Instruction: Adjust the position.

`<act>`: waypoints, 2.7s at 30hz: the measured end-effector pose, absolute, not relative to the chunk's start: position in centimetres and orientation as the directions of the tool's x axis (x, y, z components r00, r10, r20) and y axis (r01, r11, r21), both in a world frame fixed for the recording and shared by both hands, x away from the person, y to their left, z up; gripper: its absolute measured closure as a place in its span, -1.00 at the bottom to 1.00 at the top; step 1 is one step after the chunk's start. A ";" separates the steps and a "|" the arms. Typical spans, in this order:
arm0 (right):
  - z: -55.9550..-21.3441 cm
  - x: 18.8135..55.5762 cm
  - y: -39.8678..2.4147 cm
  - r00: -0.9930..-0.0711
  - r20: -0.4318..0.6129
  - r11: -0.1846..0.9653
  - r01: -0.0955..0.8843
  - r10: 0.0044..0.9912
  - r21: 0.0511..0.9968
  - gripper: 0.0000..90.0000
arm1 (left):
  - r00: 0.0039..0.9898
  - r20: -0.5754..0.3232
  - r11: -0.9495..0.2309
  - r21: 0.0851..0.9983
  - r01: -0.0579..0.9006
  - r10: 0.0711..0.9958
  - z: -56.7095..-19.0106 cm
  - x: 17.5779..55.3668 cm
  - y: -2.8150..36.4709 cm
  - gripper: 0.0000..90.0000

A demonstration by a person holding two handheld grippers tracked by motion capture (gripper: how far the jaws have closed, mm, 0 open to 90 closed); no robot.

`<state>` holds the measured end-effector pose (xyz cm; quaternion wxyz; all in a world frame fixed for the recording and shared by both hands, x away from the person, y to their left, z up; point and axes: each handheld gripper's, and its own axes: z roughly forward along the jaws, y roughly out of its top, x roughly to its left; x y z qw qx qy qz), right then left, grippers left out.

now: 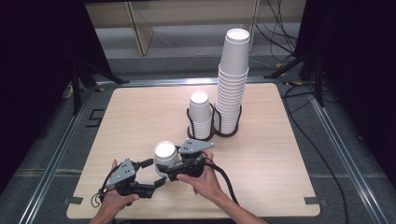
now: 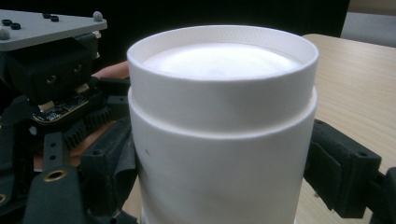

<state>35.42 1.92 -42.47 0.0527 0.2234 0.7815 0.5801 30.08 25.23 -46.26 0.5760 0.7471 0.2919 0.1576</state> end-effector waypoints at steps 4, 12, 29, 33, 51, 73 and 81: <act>-42.6 35.1 2.5 -0.894 0.210 0.206 0.309 0.396 0.929 -0.57 | 0.782 -0.105 -0.161 0.954 0.254 0.615 -46.4 30.1 24.7 -0.80; -42.7 34.6 3.3 -0.901 0.224 0.196 0.312 0.372 0.930 -0.57 | 0.769 -0.100 -0.176 0.947 0.268 0.631 -46.3 30.1 24.5 -0.96; -42.8 34.4 3.7 -0.908 0.242 0.179 0.315 0.341 0.932 -0.60 | 0.763 -0.145 -0.137 0.946 0.293 0.630 -46.1 30.1 24.5 -0.89; -42.6 34.3 3.7 -0.911 0.237 0.191 0.313 0.337 0.930 -0.63 | 0.772 -0.110 -0.169 0.947 0.272 0.626 -45.9 30.0 24.6 -0.83; -39.0 35.1 2.2 -0.960 0.147 0.396 0.234 0.238 0.888 -0.66 | 0.818 0.063 -0.334 0.929 0.162 0.572 -45.8 29.5 24.1 -0.78; -39.2 34.4 2.8 -0.989 0.064 0.602 0.134 0.137 0.787 -0.65 | 0.853 0.138 -0.497 0.854 0.155 0.504 -45.7 29.0 23.5 -0.77; -39.6 34.4 3.3 -0.989 0.074 0.623 0.137 0.126 0.770 -0.62 | 0.862 0.156 -0.517 0.845 0.136 0.482 -45.8 28.9 23.3 -0.77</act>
